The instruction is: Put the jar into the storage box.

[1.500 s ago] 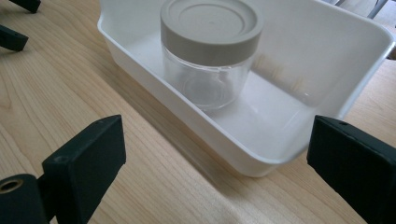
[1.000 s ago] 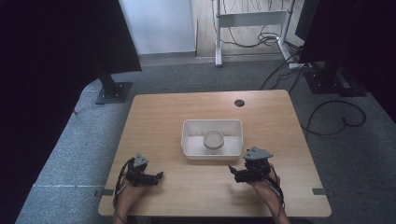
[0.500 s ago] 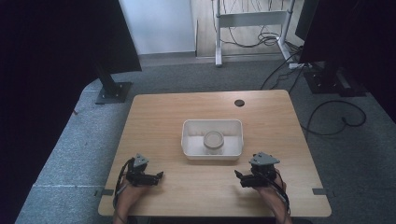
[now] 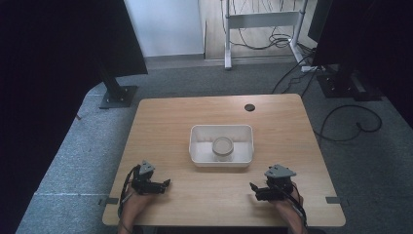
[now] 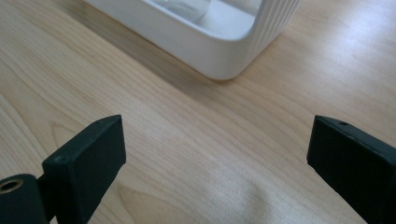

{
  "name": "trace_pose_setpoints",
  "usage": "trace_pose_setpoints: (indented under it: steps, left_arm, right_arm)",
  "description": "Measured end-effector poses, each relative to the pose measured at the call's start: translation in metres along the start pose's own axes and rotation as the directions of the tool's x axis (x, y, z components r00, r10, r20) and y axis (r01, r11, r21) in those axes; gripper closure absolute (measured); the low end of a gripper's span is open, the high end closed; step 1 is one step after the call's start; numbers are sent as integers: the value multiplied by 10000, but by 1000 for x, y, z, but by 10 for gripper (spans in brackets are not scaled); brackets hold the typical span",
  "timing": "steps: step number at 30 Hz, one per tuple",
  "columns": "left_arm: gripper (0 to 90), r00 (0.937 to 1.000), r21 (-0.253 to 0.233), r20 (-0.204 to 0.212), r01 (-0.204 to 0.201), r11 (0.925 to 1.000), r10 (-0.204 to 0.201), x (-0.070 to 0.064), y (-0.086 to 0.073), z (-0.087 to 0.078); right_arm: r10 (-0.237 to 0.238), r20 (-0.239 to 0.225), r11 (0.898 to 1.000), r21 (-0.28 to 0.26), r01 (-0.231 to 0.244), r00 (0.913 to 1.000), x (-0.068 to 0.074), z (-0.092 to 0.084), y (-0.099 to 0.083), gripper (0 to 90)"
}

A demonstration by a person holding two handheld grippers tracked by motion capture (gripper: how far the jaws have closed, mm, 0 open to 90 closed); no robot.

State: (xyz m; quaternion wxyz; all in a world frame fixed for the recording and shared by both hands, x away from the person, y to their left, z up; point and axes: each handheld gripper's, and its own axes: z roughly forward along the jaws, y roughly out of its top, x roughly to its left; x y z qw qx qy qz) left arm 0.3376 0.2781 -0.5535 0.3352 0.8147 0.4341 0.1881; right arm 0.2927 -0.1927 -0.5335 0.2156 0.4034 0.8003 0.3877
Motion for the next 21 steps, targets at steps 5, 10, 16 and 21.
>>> trace_pose_setpoints:
  steps: [5,10,16,21]
  left_arm:
    - [25,10000,0,-1,0,10000,0,0,0,0]
    - [25,10000,-6,0,6,10000,-6,0,0,0]
    - [25,10000,21,1,-24,10000,24,0,0,0]
    - [25,10000,18,0,-22,10000,22,0,0,0]
  right_arm:
    - [66,-11,9997,230,-66,10000,0,2,-8,40]
    - [143,-68,9990,426,-140,9999,0,3,-15,40]
    - [223,-94,9979,613,-217,9997,0,4,-22,40]
    - [263,-108,9972,710,-255,9996,0,5,-24,40]
